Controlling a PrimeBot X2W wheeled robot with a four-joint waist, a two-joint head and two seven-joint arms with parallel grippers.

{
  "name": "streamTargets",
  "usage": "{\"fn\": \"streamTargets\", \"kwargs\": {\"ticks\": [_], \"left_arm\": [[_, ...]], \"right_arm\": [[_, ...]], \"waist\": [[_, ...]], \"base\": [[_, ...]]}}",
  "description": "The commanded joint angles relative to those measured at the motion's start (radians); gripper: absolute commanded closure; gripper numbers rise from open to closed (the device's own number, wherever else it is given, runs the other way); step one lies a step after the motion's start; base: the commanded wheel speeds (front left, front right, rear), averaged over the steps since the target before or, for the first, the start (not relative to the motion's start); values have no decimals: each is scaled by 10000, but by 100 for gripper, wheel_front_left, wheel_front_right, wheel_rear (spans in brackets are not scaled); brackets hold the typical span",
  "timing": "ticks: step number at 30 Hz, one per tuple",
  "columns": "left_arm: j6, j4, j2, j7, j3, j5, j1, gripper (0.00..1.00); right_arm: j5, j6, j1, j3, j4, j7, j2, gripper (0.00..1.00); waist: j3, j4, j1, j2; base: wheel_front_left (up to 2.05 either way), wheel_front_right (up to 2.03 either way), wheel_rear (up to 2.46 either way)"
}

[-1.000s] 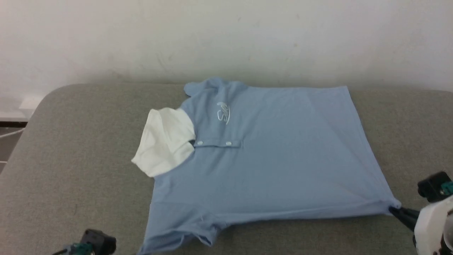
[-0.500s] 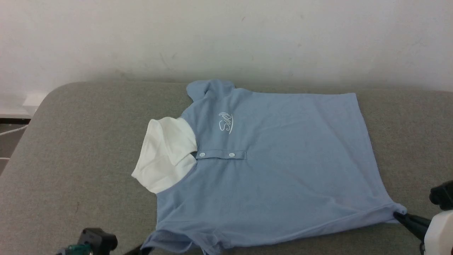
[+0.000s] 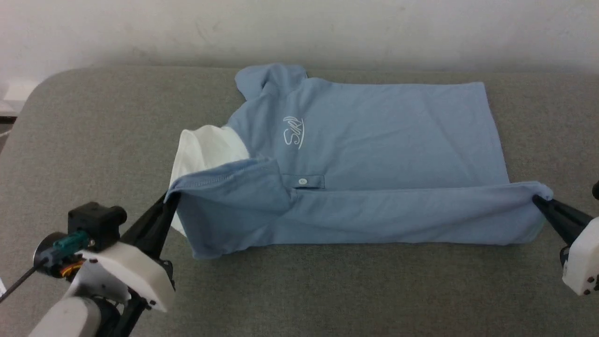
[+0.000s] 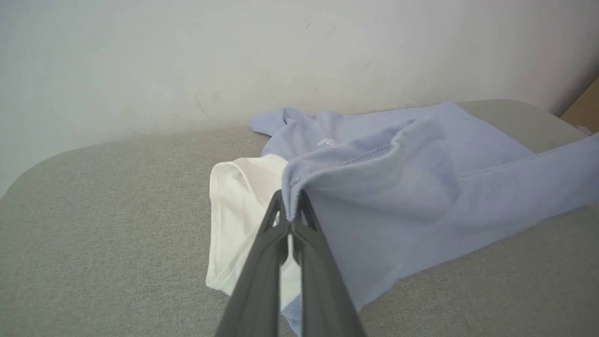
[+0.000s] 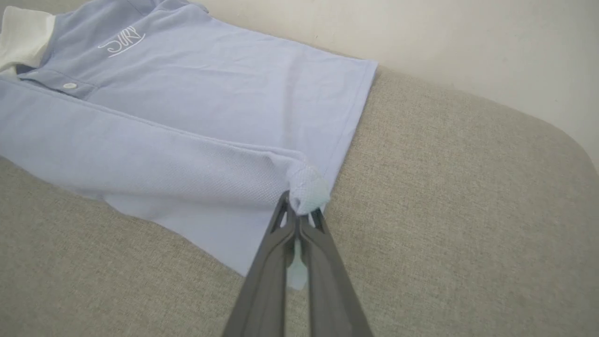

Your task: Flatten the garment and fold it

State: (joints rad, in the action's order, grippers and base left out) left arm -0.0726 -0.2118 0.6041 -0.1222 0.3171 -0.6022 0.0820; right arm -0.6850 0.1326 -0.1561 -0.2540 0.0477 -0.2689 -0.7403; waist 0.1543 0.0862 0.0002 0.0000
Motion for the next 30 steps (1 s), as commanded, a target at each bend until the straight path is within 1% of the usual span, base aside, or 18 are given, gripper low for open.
{"fn": "streamTargets", "kwargs": {"ticks": [1, 5, 10, 15, 19, 22, 23, 24, 25, 27, 30], "left_arm": [[-26, 173, -66, 60, 14, 142, 321, 100], [122, 1318, -214, -15, 323, 516, 1304, 100], [171, 2488, -322, -46, 602, 929, 2096, 100], [233, 3535, -447, 24, 909, 1304, 2662, 100], [289, 4275, -811, 195, 1108, 1353, 3010, 100], [394, 4840, -1089, 348, 1258, 1342, 3238, 100], [416, 5021, -1176, 346, 1299, 1324, 3310, 100], [411, 5174, -1232, 371, 1346, 1360, 3385, 45], [379, 5310, -1285, 440, 1377, 1409, 3443, 0], [296, 5556, -1401, 650, 1356, 1420, 3499, 0], [192, 5752, -1529, 1017, 1286, 1378, 3441, 0]], "right_arm": [[105, -19, -208, 39, 115, 24, 119, 100], [409, -19, -864, -226, 556, -51, 382, 100], [566, -19, -1717, -603, 1114, 68, 679, 100], [812, -19, -2359, -1057, 1770, 155, 775, 100], [818, -19, -2722, -1230, 2419, 325, 1032, 100], [794, -19, -2865, -1455, 2859, 458, 1093, 100], [766, -19, -2895, -1511, 3006, 480, 1095, 97], [753, -19, -2920, -1560, 3134, 519, 1087, 38], [756, -19, -2939, -1572, 3290, 539, 1087, 0], [767, -19, -2990, -1659, 3443, 572, 1104, 0], [514, -19, -2994, -1501, 3564, 668, 1318, 0]], "waist": [[628, -121, -2, 0], [1079, -242, -2, 0], [1532, -354, -2, 0], [1783, -359, -2, 0], [1857, -330, -2, 0], [1834, -277, -2, 0], [1798, -251, -2, 0], [1752, -228, -2, 0], [1696, -209, -2, 0], [1559, -187, -2, 0], [1250, -178, -2, 0]], "base": [[0, 0, 0], [0, 0, 0], [0, 0, 0], [0, 0, 0], [0, 0, 0], [0, 0, 0], [0, 0, 0], [0, 0, 0], [0, 0, 0], [0, 0, 0], [0, 0, 0]]}}
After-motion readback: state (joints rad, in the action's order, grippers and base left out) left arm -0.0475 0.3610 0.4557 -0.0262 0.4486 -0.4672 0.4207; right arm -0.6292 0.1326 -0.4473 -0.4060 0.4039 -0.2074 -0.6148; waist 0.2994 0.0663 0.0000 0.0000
